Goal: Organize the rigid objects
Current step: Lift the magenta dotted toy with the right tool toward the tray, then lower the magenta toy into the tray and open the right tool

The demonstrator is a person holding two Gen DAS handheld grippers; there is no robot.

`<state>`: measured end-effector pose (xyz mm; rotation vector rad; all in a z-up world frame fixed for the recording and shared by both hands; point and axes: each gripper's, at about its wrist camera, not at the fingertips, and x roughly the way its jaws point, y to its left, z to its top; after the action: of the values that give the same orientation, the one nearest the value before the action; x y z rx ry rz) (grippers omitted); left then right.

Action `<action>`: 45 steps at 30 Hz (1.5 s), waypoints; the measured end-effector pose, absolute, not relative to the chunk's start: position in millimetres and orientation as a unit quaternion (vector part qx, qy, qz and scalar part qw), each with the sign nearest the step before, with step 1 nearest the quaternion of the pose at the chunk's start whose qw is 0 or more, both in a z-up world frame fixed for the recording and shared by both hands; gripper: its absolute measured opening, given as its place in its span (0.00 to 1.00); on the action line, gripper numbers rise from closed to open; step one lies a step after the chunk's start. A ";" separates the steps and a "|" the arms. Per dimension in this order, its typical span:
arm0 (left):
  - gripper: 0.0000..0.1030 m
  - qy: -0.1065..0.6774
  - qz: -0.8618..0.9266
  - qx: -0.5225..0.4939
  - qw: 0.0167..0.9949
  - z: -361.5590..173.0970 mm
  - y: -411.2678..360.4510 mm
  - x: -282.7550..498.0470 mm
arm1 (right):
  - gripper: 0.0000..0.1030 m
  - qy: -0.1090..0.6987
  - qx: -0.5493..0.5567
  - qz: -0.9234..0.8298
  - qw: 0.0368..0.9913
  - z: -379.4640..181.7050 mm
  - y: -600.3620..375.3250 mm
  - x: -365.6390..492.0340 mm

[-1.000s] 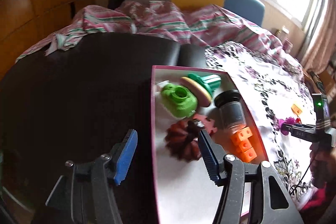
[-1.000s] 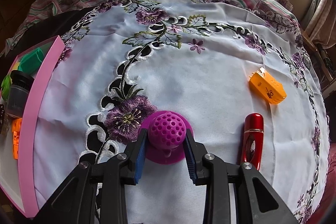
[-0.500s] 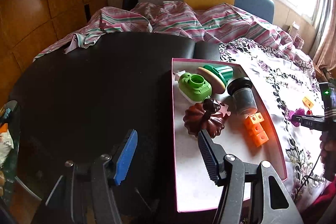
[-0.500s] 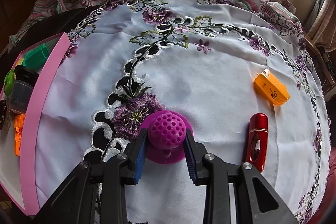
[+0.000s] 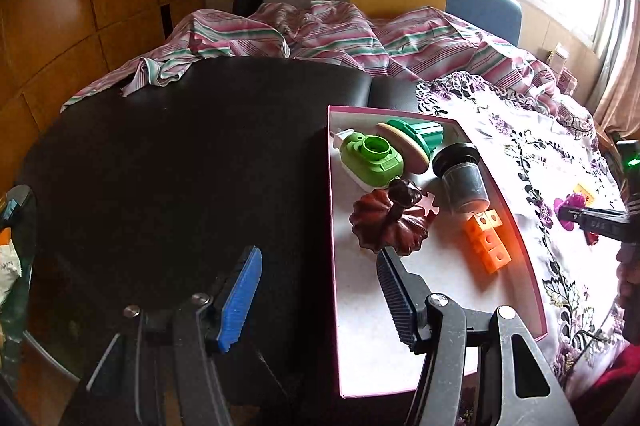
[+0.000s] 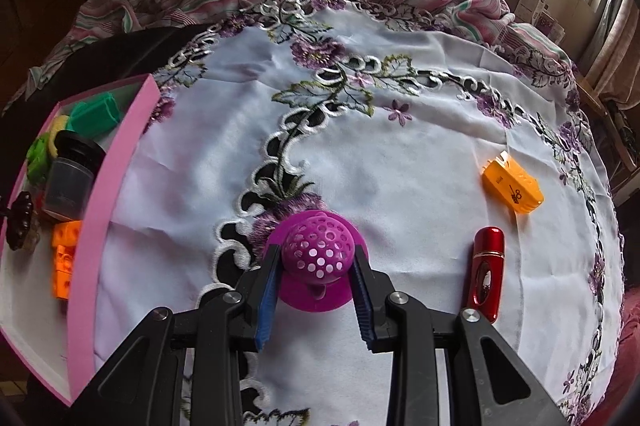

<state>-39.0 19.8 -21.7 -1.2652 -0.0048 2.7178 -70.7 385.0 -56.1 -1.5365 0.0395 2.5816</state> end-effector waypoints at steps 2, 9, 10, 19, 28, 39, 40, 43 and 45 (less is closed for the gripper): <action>0.59 -0.004 0.904 -0.422 0.072 -22.6 18.7 -39.5 | 0.32 0.014 -0.500 0.864 0.052 -45.4 372.7 -69.3; 0.59 -0.019 0.903 -0.424 0.065 -25.6 8.9 -40.9 | 0.32 -0.001 -0.467 0.884 -0.037 -9.8 304.3 -66.3; 0.59 -0.022 0.903 -0.424 0.063 -25.8 6.6 -41.0 | 0.32 -0.006 -0.463 0.885 -0.053 -6.1 291.1 -65.2; 0.59 -0.040 0.900 -0.430 0.051 -31.2 -13.3 -42.4 | 0.32 -0.027 -0.491 0.857 -0.154 -23.3 193.2 -76.7; 0.59 -0.051 0.898 -0.436 0.044 -37.3 -24.1 -43.8 | 0.32 -0.031 -0.532 0.837 -0.125 -70.8 169.6 -101.0; 0.59 -0.047 0.901 -0.429 0.042 -33.5 -24.6 -42.5 | 0.38 -0.007 -0.525 0.842 -0.124 -67.9 179.2 -95.4; 0.59 -0.047 0.901 -0.428 0.041 -32.7 -24.5 -42.2 | 0.39 -0.005 -0.522 0.844 -0.126 -66.4 179.9 -94.0; 0.59 -0.044 0.903 -0.425 0.041 -30.0 -24.0 -40.1 | 0.41 0.006 -0.508 0.851 -0.131 -59.8 183.3 -91.5; 0.59 -0.041 0.904 -0.423 0.041 -28.4 -23.1 -38.2 | 0.42 0.009 -0.500 0.856 -0.131 -54.9 185.6 -89.4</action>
<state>-38.2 -23.1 -28.4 -1.2944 -0.1246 2.7705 -89.4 185.6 -54.9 -1.7185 0.0297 2.9395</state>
